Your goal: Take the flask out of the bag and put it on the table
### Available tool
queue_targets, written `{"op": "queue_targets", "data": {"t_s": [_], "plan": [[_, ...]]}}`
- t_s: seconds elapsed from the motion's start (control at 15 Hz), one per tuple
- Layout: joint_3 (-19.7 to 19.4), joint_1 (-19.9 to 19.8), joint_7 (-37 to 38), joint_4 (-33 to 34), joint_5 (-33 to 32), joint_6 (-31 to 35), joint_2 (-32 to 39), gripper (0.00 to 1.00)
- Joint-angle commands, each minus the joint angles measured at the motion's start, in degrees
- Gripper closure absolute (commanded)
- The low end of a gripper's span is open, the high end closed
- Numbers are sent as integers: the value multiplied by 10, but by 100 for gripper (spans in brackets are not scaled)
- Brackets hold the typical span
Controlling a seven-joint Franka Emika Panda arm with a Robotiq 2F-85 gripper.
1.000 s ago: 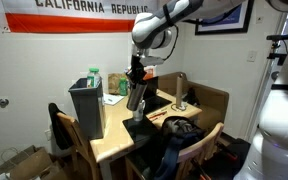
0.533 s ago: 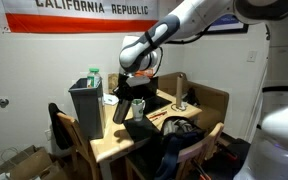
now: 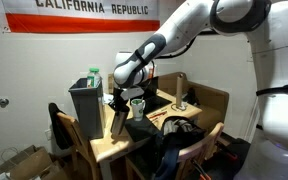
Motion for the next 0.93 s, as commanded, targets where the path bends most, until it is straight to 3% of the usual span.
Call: {"op": "queue_targets", "data": {"t_s": [0.0, 0.73, 0.8, 0.87], "plan": [[-14, 15, 32, 32, -26, -6, 24, 98], [-30, 27, 51, 69, -36, -28, 62, 98], [-32, 29, 52, 71, -36, -29, 63, 68], [-33, 30, 52, 73, -36, -31, 64, 67]]}}
